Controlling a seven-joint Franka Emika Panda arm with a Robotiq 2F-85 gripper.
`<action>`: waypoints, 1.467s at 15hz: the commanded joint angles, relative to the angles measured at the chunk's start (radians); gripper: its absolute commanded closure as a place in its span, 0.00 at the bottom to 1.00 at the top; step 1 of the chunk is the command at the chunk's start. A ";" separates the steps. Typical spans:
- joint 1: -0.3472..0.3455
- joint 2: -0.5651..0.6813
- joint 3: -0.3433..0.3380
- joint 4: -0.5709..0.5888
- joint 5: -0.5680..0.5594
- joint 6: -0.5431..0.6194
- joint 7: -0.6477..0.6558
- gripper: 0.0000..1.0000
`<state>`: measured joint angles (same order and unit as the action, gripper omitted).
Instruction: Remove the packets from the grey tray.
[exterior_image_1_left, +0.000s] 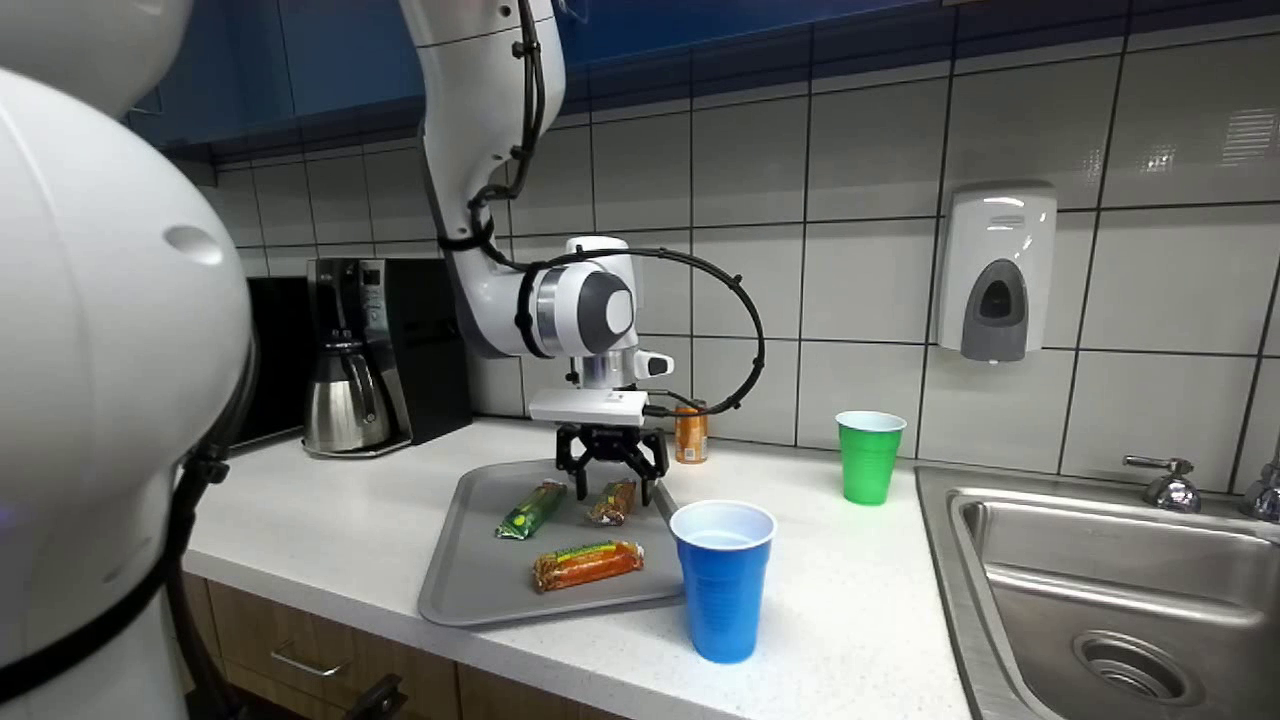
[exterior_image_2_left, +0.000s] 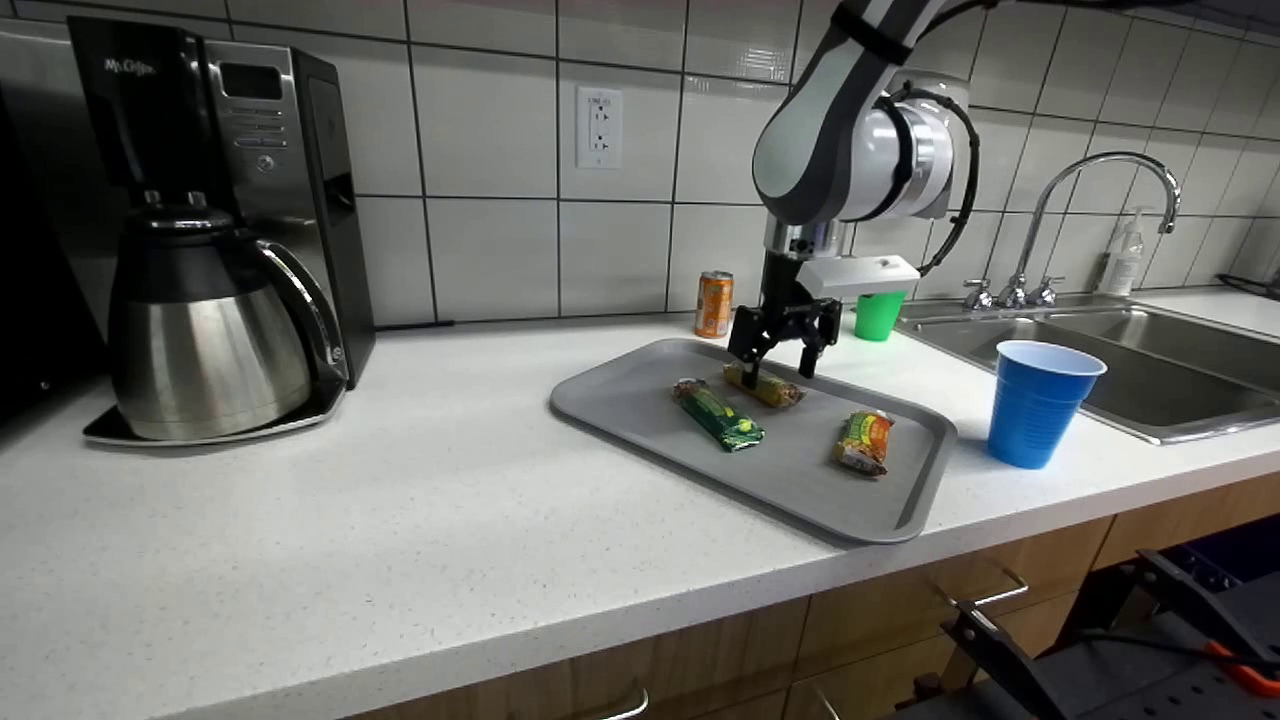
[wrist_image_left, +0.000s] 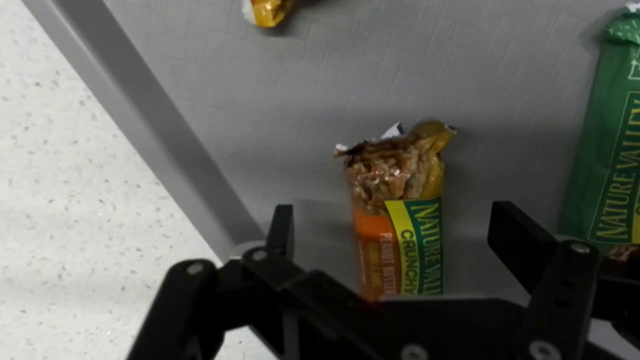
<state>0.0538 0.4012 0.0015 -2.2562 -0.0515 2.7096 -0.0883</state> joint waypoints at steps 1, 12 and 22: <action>-0.002 0.017 0.008 0.036 -0.007 0.003 0.022 0.00; -0.006 0.046 0.024 0.060 0.002 -0.001 0.009 0.32; -0.008 0.017 0.033 0.044 0.005 0.008 0.005 0.84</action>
<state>0.0552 0.4404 0.0203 -2.2071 -0.0503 2.7107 -0.0883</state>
